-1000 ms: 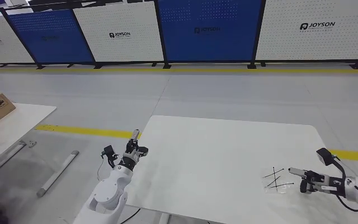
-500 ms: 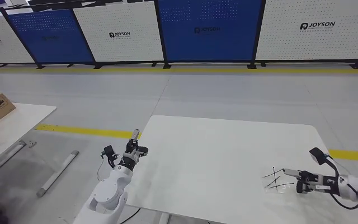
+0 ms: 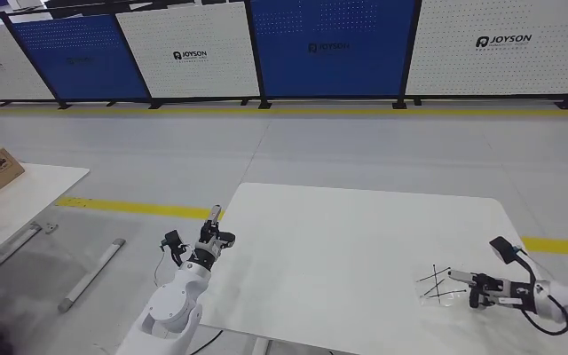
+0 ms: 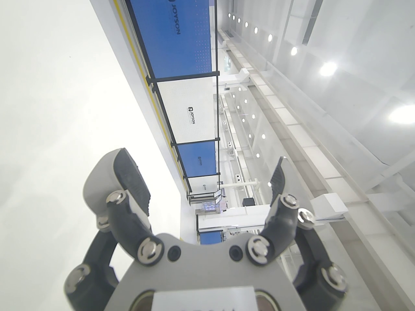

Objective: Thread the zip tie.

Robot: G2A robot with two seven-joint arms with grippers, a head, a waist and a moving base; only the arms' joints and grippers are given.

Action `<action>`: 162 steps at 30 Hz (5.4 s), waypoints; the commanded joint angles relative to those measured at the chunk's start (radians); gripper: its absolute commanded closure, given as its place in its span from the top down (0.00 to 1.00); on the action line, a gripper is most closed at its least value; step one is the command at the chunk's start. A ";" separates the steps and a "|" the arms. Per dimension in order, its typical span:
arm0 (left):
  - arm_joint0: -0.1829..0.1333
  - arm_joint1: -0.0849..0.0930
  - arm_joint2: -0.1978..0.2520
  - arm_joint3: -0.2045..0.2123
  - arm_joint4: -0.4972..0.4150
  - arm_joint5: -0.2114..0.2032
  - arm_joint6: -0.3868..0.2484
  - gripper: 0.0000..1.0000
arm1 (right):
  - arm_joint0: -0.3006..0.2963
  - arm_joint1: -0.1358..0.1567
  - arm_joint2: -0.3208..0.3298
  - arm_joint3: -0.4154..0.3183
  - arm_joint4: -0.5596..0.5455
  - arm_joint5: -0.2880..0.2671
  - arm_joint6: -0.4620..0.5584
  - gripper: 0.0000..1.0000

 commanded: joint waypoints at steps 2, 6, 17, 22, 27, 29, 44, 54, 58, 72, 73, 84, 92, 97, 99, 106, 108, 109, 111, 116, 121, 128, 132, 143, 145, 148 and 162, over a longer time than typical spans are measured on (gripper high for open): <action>0.000 0.000 0.000 0.000 0.000 0.000 0.000 1.00 | -0.005 0.003 0.000 0.000 0.002 0.002 -0.004 0.90; 0.000 0.000 0.000 0.000 0.000 0.000 0.000 1.00 | -0.002 0.006 -0.004 0.014 0.009 0.004 0.002 0.63; 0.000 0.000 0.000 0.000 0.000 0.000 0.000 1.00 | 0.009 0.013 -0.008 0.061 0.024 -0.004 -0.004 0.44; 0.000 0.000 0.000 0.000 0.000 0.000 0.000 1.00 | 0.019 0.014 -0.019 0.083 0.029 -0.010 -0.007 0.36; 0.000 0.000 0.000 0.000 0.000 0.000 0.000 1.00 | 0.026 0.016 -0.027 0.095 0.031 -0.011 -0.007 0.33; 0.000 0.000 0.000 0.000 0.000 0.000 0.000 1.00 | 0.030 0.017 -0.030 0.101 0.033 -0.009 -0.005 0.32; 0.000 0.000 0.000 0.000 0.000 0.000 0.000 1.00 | 0.047 0.020 -0.059 0.129 0.045 -0.002 -0.008 0.21; 0.000 0.000 0.000 0.000 0.000 0.000 0.000 1.00 | 0.041 0.025 -0.060 0.118 0.052 0.003 -0.033 0.00; 0.000 0.000 0.000 0.000 0.000 0.000 0.000 1.00 | 0.012 0.033 -0.022 0.102 0.105 -0.034 -0.042 0.00; 0.000 0.000 0.000 0.000 0.000 0.000 0.000 1.00 | -0.101 0.054 0.071 0.045 0.380 -0.161 0.038 0.00; 0.000 0.000 0.000 0.000 0.000 0.000 0.000 1.00 | -0.101 0.054 0.071 0.045 0.380 -0.161 0.038 0.00; 0.000 0.000 0.000 0.000 0.000 0.000 0.000 1.00 | -0.119 0.049 0.074 0.009 0.428 -0.171 0.002 0.00; 0.000 0.000 0.000 0.000 0.000 0.000 0.000 1.00 | -0.218 0.041 0.115 -0.216 0.557 -0.173 -0.179 0.00; 0.000 0.000 0.000 0.000 0.000 0.000 0.000 1.00 | -0.228 0.028 0.058 -0.298 0.563 -0.113 -0.269 0.00; 0.000 0.000 0.000 0.000 0.000 0.000 0.000 1.00 | -0.228 0.028 0.058 -0.298 0.563 -0.113 -0.269 0.00; 0.000 0.000 0.000 0.000 0.000 0.000 0.000 1.00 | -0.228 0.028 0.058 -0.298 0.563 -0.113 -0.269 0.00; 0.000 0.000 0.000 0.000 0.000 0.000 0.000 1.00 | -0.228 0.028 0.058 -0.298 0.563 -0.113 -0.269 0.00; -0.006 0.000 0.001 -0.006 0.007 -0.005 -0.003 1.00 | -0.228 0.028 0.058 -0.298 0.563 -0.113 -0.269 0.00; -0.012 0.000 0.009 -0.026 0.034 -0.013 -0.023 1.00 | -0.228 0.028 0.058 -0.298 0.563 -0.113 -0.269 0.00; -0.018 0.003 0.057 -0.099 0.042 0.044 -0.173 1.00 | -0.228 0.028 0.058 -0.298 0.563 -0.113 -0.269 0.00; -0.063 0.000 0.140 -0.083 0.068 0.131 -0.229 1.00 | -0.228 0.028 0.058 -0.298 0.563 -0.113 -0.269 0.00; -0.083 -0.004 0.164 -0.069 0.083 0.153 -0.191 1.00 | -0.241 0.022 0.065 -0.308 0.609 -0.142 -0.325 0.00; -0.087 -0.005 0.165 -0.061 0.074 0.154 -0.190 1.00 | -0.262 0.002 0.023 -0.317 0.692 -0.210 -0.416 0.00; -0.144 -0.013 0.255 0.010 0.058 0.203 -0.248 1.00 | -0.168 -0.060 -0.257 -0.345 0.399 -0.190 -0.695 0.00; -0.144 -0.013 0.255 0.010 0.058 0.203 -0.248 1.00 | -0.168 -0.060 -0.257 -0.345 0.399 -0.190 -0.695 0.00; -0.144 -0.013 0.255 0.010 0.058 0.203 -0.248 1.00 | -0.168 -0.060 -0.257 -0.345 0.399 -0.190 -0.695 0.00; -0.168 -0.003 0.247 0.074 -0.056 0.142 -0.534 1.00 | -0.166 -0.081 -0.312 -0.349 0.444 -0.228 -0.696 0.00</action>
